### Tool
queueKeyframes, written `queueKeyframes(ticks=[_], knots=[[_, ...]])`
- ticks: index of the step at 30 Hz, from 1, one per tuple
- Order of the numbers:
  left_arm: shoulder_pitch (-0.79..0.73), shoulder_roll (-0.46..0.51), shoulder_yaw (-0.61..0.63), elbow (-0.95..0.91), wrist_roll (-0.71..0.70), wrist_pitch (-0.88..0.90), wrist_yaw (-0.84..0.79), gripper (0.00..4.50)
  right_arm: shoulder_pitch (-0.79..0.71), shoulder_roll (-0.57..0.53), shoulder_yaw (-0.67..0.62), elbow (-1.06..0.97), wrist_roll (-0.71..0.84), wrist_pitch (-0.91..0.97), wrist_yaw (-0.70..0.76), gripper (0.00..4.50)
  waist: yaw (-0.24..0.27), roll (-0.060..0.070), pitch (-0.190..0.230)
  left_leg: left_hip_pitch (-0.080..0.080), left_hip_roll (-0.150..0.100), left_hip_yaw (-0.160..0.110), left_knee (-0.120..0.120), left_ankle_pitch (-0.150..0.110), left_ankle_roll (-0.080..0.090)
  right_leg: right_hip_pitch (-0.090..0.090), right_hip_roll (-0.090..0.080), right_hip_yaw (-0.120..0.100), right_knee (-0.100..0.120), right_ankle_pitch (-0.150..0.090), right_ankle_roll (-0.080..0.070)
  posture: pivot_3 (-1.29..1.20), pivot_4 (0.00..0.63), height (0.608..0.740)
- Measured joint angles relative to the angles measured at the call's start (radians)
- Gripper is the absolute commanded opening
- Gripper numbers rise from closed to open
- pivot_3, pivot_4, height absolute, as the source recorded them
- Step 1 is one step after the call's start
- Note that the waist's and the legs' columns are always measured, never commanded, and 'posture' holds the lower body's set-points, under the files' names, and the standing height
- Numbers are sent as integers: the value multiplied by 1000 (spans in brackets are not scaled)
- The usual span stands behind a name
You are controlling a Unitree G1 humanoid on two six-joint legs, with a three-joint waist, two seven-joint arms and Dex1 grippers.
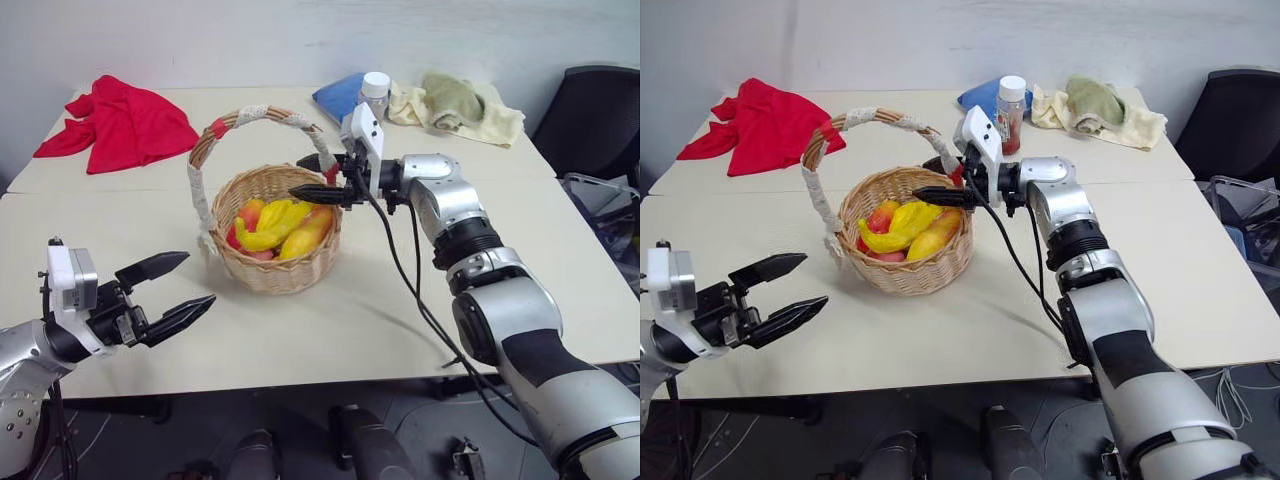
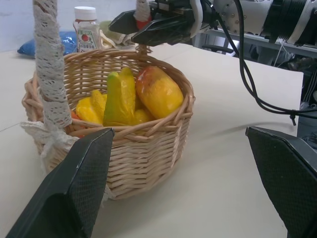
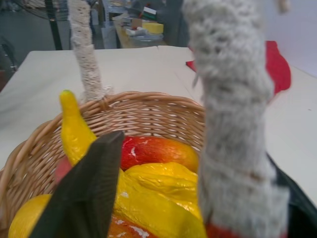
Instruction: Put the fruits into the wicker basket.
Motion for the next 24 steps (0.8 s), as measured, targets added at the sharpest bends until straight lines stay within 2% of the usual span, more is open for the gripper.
queueKeyframes(ticks=[5, 6, 7, 11, 16, 18, 21, 24], knots=[[-1, 0, -2, -13, 0, 0, 5, 4469, 78, -68, -21, -100, 5, -8, 83, 431, 8, 0, 0, 0, 0, -2, -1, -1, -1, 0, 1, -1, -1, 0, 0, 0, 150, 740], [-6, 0, -5, -11, 1, 0, 4, 4469, 117, -90, -28, -151, 15, 1, 97, 140, 12, 0, 0, 0, 1, -2, -1, -1, -1, 0, 1, -2, -1, 0, 0, 0, 150, 740], [-17, 1, -12, -8, 2, 0, 2, 4469, 163, -113, -41, -219, 34, 22, 108, 41, 18, 0, 0, 0, 1, -2, -1, -1, -1, 0, 1, -1, -1, 0, 0, 0, 150, 740], [-82, 3, -54, 29, 9, -6, -16, 4469, 323, -182, -74, -499, 100, 150, 96, 41, 26, 0, 0, 0, 0, -1, 0, -1, -1, 0, 1, -1, 0, 0, 0, 0, 150, 740], [-200, 3, -156, 112, 33, -13, -58, 4469, 515, -294, -223, -883, 226, 373, -76, 41, 33, 1, 1, 0, 0, -1, 0, 0, -1, 0, 1, -1, -1, 0, 0, 0, 150, 740], [-277, 1, -214, 155, 46, -14, -82, 4469, 605, -355, -324, -1023, 269, 435, -163, 41, 36, 1, 1, -1, 0, -1, 0, 0, -1, 0, 2, -1, -1, 0, 1, 0, 150, 740], [-344, -4, -261, 215, 63, -21, -115, 4469, 708, -433, -467, -1127, 305, 496, -268, 41, 46, 1, 1, 0, -1, 1, 0, -1, -1, 0, 2, 1, -2, -1, 2, 0, 150, 740], [-395, -21, -308, 267, 81, -22, -144, 4469, 779, -476, -544, -1139, 303, 491, -325, 41, 43, 1, 1, 1, -1, 3, 0, 0, 0, 0, 3, 3, -2, 0, 4, 0, 150, 740]])
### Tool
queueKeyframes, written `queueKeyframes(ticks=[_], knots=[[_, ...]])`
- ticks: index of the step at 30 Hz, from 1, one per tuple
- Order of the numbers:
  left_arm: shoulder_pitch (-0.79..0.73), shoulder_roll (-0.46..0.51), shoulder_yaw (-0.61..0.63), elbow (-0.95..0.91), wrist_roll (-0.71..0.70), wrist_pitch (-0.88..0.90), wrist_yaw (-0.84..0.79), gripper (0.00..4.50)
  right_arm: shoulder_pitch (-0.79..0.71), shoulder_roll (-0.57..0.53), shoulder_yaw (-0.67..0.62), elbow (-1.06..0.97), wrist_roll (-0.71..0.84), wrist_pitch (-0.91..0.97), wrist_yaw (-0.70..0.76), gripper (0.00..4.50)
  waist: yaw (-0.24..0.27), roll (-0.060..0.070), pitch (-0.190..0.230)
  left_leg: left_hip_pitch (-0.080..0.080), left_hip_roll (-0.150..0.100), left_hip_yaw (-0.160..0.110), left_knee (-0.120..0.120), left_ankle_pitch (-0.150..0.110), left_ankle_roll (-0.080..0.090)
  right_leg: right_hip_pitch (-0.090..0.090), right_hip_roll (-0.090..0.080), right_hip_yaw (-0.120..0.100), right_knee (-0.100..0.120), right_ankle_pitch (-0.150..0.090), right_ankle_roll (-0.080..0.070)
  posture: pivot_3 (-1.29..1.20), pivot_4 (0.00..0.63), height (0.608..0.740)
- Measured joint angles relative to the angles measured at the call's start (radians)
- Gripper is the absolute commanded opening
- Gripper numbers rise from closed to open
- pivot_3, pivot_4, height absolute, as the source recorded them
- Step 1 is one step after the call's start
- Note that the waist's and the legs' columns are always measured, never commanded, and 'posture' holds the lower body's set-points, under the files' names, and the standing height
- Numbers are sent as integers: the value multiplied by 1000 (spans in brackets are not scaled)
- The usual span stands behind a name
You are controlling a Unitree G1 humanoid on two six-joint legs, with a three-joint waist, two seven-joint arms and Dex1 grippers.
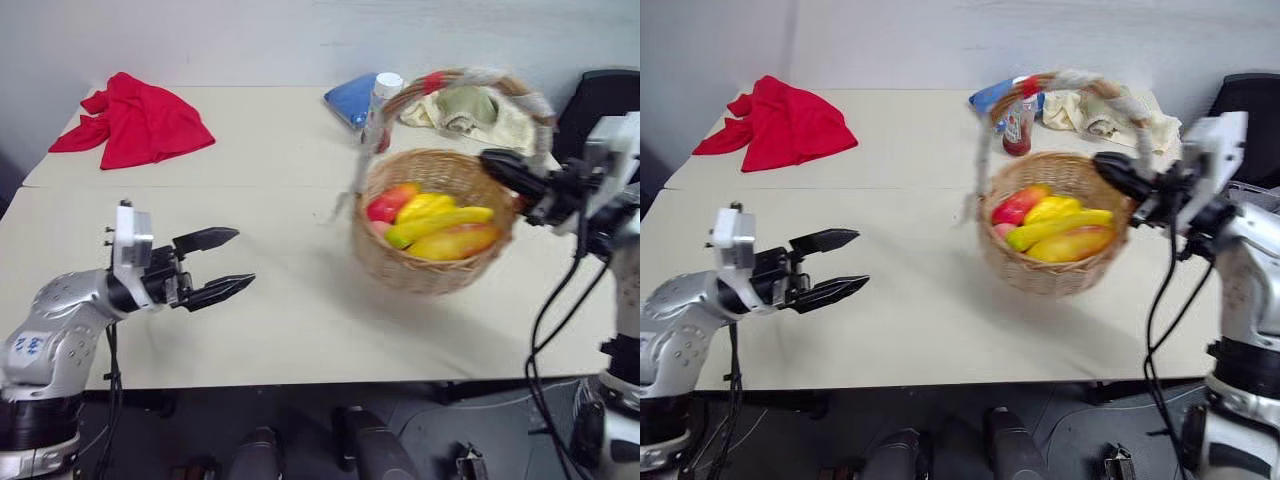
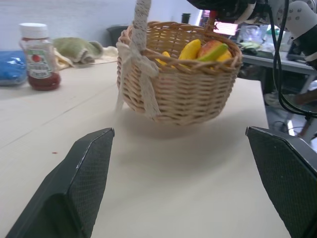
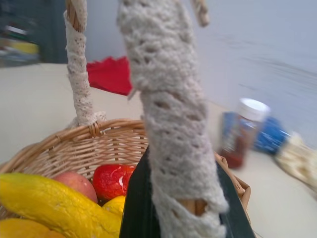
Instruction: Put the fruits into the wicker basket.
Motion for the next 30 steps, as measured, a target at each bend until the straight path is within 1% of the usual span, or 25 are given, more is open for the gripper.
queueKeyframes(ticks=[4, 9, 12, 14, 17, 18, 20, 23, 26, 28, 30], knots=[[-82, -25, -54, 60, 30, -12, -36, 4469, 35, -6, -31, 86, -70, -111, -79, 41, -4, 0, 0, 0, -1, 0, 0, 2, 3, 0, 0, 1, 0, 1, 2, 0, 150, 740], [-145, -47, -78, 105, 56, -30, -61, 4469, 28, 11, -19, 262, -175, -285, -178, 41, -16, 0, 0, 0, -1, 1, 1, 3, 3, 1, 0, 3, 0, 2, 4, 0, 150, 740], [-151, -56, -87, 115, 64, -30, -67, 4469, 13, 46, -12, 340, -192, -331, -228, 41, -24, 0, 0, 1, -1, 1, 0, 3, 3, 1, 1, 3, 1, 3, 5, 0, 150, 740], [-152, -61, -88, 115, 68, -31, -67, 4469, 9, 53, -6, 361, -182, -328, -232, 41, -24, 0, 0, 1, -1, 1, 0, 3, 3, 1, 1, 3, 1, 3, 5, 0, 150, 740], [-152, -64, -88, 115, 73, -31, -67, 4469, 27, 53, 5, 346, -137, -268, -209, 739, -21, 0, 0, 1, -1, 0, 0, 3, 3, 1, 1, 3, 2, 3, 5, 0, 150, 740], [-151, -65, -88, 115, 73, -31, -67, 4469, 41, 52, 10, 330, -128, -253, -205, 1037, -21, 0, 0, 1, -1, 0, 0, 3, 3, 1, 0, 3, 2, 3, 5, 0, 150, 740], [-151, -65, -87, 114, 74, -31, -67, 4469, 82, 49, 20, 271, -119, -225, -200, 1762, -18, 0, 0, 1, -1, 0, 1, 3, 3, 1, 0, 3, 2, 3, 5, 0, 150, 740], [-150, -65, -86, 114, 77, -31, -66, 4469, 110, 15, 12, 197, -112, -187, -220, 2718, -16, 0, 0, 1, -2, 0, 1, 3, 3, 1, -1, 3, 1, 3, 6, 0, 150, 740], [-149, -65, -86, 114, 80, -31, -66, 4469, 172, -47, -31, 131, -103, -156, -225, 3704, -11, 0, 0, 0, -2, 0, 0, 3, 3, 1, -1, 3, 0, 3, 6, 0, 150, 740], [-149, -65, -83, 115, 80, -32, -63, 4469, 223, -67, -61, 104, -90, -150, -202, 4423, -7, 0, 0, 0, -2, 0, 0, 3, 3, 2, -1, 2, -1, 3, 6, 0, 150, 740], [-149, -66, -75, 118, 81, -33, -56, 4469, 283, -68, -94, 54, -27, -145, -142, 4488, 0, 0, 0, 0, -2, 0, 0, 3, 3, 2, 0, 2, -1, 3, 6, 0, 150, 740]])
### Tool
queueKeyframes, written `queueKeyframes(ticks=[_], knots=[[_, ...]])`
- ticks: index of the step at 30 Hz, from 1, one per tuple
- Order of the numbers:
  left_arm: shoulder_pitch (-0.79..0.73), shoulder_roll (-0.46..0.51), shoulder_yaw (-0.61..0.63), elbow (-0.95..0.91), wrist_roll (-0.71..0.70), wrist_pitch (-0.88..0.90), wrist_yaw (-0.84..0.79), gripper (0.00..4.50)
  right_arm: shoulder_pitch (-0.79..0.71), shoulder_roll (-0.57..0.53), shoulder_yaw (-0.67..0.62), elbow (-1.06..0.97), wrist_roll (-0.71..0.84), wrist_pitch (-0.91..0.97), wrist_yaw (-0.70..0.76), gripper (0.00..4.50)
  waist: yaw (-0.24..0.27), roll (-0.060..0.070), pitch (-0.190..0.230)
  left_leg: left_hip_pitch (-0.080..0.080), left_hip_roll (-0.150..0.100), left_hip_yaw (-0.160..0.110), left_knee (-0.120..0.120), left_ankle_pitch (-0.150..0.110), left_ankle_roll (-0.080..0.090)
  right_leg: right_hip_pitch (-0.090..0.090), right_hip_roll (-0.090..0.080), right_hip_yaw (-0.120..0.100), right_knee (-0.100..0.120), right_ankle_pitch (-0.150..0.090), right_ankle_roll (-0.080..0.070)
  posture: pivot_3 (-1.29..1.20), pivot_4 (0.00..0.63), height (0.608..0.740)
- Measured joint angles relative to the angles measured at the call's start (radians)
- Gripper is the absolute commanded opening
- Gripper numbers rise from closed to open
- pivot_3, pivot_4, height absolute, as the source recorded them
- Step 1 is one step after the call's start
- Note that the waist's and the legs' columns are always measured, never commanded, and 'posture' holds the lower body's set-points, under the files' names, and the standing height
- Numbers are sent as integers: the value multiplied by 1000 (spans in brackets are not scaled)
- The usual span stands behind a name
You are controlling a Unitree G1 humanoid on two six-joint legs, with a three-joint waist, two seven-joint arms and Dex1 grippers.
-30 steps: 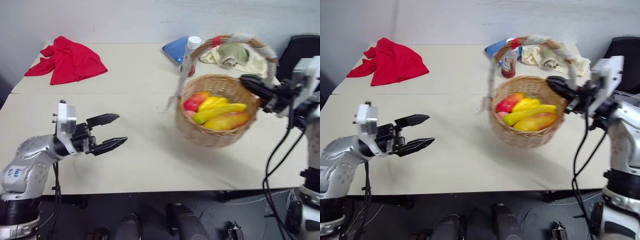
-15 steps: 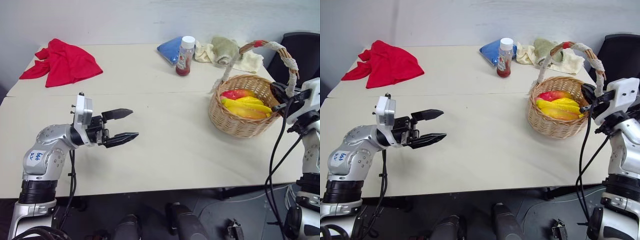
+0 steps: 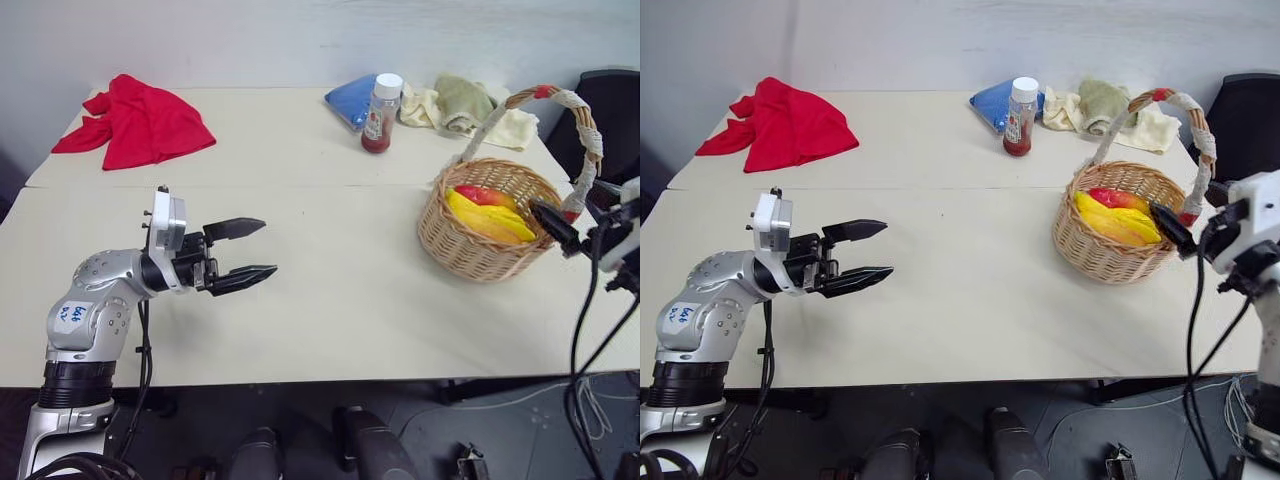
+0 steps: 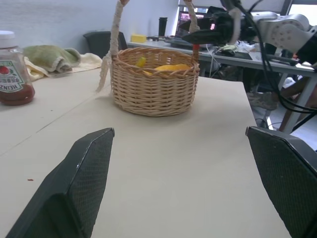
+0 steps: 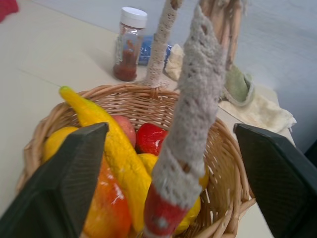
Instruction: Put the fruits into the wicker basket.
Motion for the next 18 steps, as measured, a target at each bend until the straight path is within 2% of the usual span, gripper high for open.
queueKeyframes(ticks=[2, 6, 10, 13, 18], knots=[[9, 14, 11, 2, 10, -6, -3, 4469, 83, -21, -33, -57, 45, -1, 75, 4488, 1, 0, 0, 0, 0, 0, 0, 0, 0, 0, 0, 0, 0, 0, 0, 0, 150, 740], [109, 98, 39, 14, 43, -23, -35, 4469, 278, -118, -106, -78, 5, -99, 225, 4488, 3, 0, 0, 2, 0, 1, -1, 0, 0, 1, 1, 0, -2, -1, 0, 0, 150, 740], [244, 160, 62, 27, 114, -99, -66, 4469, 398, -105, -98, -107, -56, -252, 318, 4488, 0, 0, 0, 2, 2, 1, -1, 0, 0, 3, 1, 0, -7, -2, -1, 0, 150, 740], [337, 170, 87, 27, 152, -155, -64, 4469, 427, -81, -26, -107, -88, -348, 365, 4488, 1, 0, 0, 3, 2, 1, 0, 1, 1, 6, 0, -1, -8, -1, -1, 0, 150, 740], [430, 154, 125, -30, 170, -194, -21, 4469, 383, -58, 42, -72, -89, -400, 367, 4488, 10, -1, 0, 3, 1, 1, -1, 1, 2, 6, -2, -1, -10, -1, -1, 0, 150, 740]])
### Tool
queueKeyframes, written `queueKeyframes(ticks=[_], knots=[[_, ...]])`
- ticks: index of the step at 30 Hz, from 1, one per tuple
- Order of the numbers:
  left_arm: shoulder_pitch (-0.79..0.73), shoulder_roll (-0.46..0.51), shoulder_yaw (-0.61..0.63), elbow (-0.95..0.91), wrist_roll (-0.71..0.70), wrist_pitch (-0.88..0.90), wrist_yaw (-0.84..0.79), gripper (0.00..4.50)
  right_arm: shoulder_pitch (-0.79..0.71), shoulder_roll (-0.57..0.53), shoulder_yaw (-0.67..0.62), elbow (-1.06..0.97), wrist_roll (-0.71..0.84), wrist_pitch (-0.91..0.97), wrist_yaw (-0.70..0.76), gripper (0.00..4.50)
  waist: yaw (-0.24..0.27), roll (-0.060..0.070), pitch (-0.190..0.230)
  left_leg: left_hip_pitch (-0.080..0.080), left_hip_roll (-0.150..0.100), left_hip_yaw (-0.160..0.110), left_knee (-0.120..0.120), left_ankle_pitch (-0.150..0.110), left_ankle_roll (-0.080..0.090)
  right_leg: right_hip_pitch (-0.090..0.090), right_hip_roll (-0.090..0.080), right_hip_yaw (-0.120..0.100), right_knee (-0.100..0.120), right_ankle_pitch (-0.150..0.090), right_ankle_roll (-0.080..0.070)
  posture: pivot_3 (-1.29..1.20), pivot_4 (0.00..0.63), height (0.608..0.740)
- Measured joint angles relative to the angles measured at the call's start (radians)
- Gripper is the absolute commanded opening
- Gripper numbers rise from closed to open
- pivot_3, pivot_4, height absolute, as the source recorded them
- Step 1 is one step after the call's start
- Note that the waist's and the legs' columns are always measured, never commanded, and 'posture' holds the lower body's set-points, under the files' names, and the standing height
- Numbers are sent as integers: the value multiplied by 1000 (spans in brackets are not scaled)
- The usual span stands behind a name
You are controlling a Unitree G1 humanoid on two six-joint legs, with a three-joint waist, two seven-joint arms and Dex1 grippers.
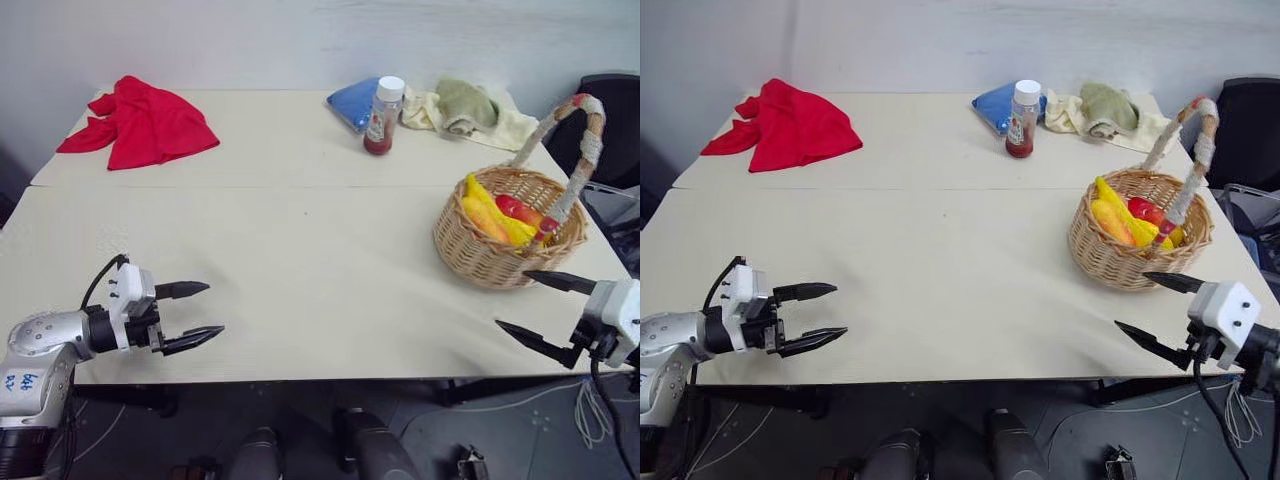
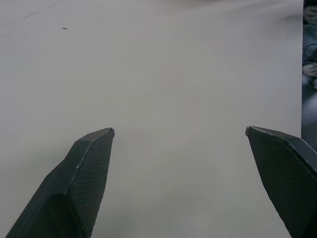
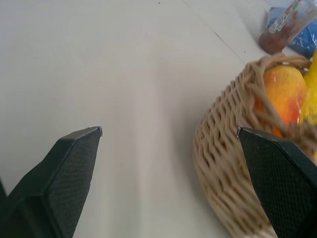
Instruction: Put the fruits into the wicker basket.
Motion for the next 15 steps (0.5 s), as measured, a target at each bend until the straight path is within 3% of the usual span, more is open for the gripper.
queueKeyframes(ticks=[7, 15], knots=[[27, -1, 22, -21, 0, -1, 22, 4469, -7, 1, 92, -13, 41, 34, 47, 4488, 4, 0, 0, 0, 0, -1, 0, 0, 0, 0, 0, -1, 0, 0, 0, 0, 150, 740], [56, 0, 22, -56, 23, -33, 23, 4469, -235, 146, 409, 12, -15, 12, 57, 4488, -6, -1, 0, 0, 2, 0, 0, 0, 0, -1, 1, -2, 1, 1, -1, 0, 150, 740]])
